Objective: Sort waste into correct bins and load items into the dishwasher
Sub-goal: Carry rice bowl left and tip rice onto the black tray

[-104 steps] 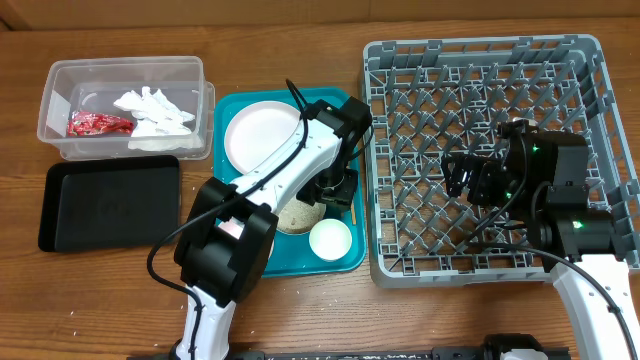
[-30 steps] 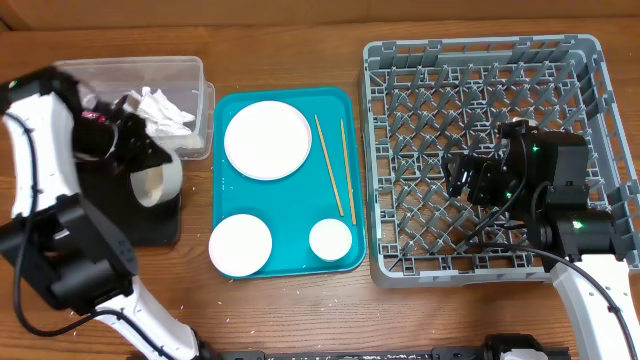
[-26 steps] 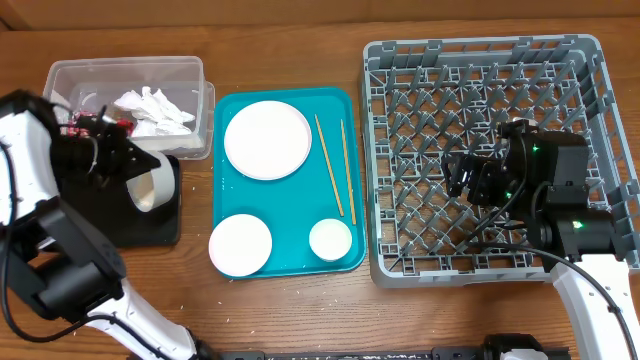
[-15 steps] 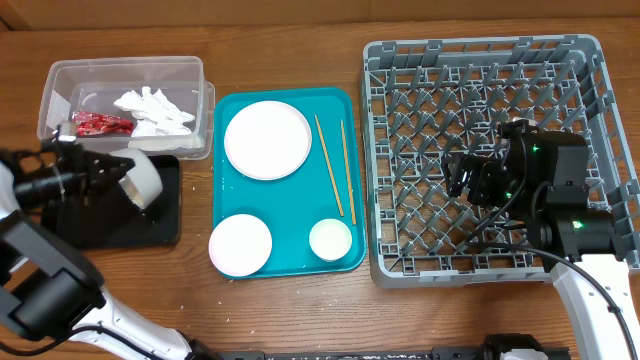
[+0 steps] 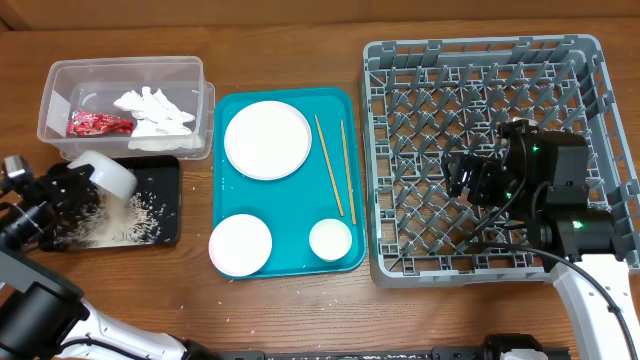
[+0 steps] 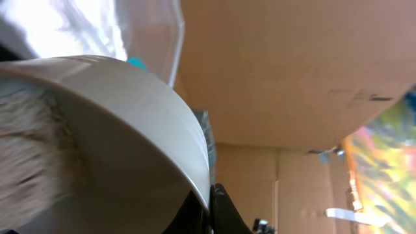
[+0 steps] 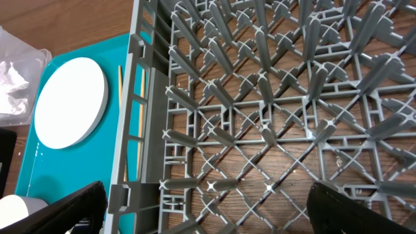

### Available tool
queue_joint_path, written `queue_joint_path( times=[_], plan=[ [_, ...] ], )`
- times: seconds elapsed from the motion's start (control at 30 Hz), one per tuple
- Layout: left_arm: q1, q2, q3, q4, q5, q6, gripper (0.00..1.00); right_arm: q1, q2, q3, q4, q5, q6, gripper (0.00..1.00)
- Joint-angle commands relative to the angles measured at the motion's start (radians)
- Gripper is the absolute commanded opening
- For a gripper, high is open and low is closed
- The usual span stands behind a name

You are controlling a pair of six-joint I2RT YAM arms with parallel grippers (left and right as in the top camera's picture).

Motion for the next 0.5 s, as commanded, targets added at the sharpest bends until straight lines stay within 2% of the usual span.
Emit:
queue_joint_path(
  times=[0.0,0.1,0.37,0.47],
  plan=[
    [0.005,-0.026,-0.005,-0.008,0.153,0.026,0.04,-0.002,-0.001,0.027,0.003,-0.009,0.000,1.00],
    [0.005,-0.026,-0.005,-0.014,0.171,-0.027,0.04,-0.002,-0.001,0.027,0.002,-0.009,0.000,1.00],
    [0.009,-0.026,-0.005,-0.014,0.171,-0.037,0.04,-0.002,-0.001,0.027,0.003,-0.008,0.000,1.00],
    [0.010,-0.026,-0.005,0.030,0.171,-0.038,0.04,-0.002,-0.001,0.027,0.003,-0.008,0.000,1.00]
  ],
)
